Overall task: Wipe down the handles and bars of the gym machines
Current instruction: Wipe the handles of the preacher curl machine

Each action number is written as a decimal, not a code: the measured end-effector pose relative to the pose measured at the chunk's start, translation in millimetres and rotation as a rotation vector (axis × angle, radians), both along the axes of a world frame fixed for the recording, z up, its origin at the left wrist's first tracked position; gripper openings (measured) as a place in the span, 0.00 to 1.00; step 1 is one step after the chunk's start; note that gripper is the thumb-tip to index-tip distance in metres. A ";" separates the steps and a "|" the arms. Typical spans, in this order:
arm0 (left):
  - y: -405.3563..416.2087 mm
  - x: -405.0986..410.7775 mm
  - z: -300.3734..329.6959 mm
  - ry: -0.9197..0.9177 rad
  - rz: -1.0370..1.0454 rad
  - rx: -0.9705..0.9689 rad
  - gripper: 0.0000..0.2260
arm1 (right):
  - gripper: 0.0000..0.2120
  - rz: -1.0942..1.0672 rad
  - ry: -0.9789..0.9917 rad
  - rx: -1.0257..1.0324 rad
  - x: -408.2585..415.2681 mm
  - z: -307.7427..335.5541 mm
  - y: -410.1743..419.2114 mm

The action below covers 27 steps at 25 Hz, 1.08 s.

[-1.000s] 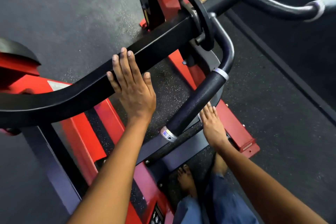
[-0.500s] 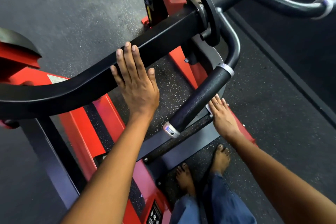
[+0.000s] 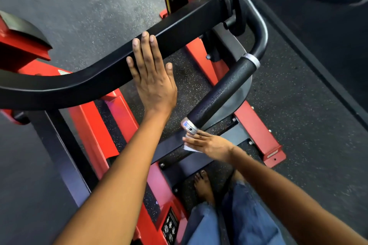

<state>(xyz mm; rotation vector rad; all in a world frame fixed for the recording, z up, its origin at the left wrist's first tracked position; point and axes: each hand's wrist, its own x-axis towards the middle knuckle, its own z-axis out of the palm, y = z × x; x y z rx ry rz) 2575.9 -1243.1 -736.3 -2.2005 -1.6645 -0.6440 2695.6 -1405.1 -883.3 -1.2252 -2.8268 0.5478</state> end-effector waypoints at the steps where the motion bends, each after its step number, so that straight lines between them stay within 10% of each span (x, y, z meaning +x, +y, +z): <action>1: -0.7 0.1 1.7 0.002 -0.002 -0.018 0.27 | 0.23 0.016 -0.014 0.021 24.2 2.6 -1.5; 5: -8.9 -0.9 17.2 -0.027 -0.016 -0.166 0.27 | 0.27 -0.561 0.050 -0.107 84.1 48.7 -6.7; 10: -20.8 -18.3 72.6 -0.052 -0.110 -0.509 0.30 | 0.12 -1.524 0.586 -0.568 68.5 172.8 5.5; 17: -83.9 -34.5 231.9 -0.108 -0.037 -0.671 0.25 | 0.07 -1.346 0.474 -0.173 42.0 371.9 5.3; 27: -193.9 -49.8 408.9 -0.164 0.023 -0.376 0.17 | 0.03 -0.817 0.493 0.288 2.0 555.9 -46.3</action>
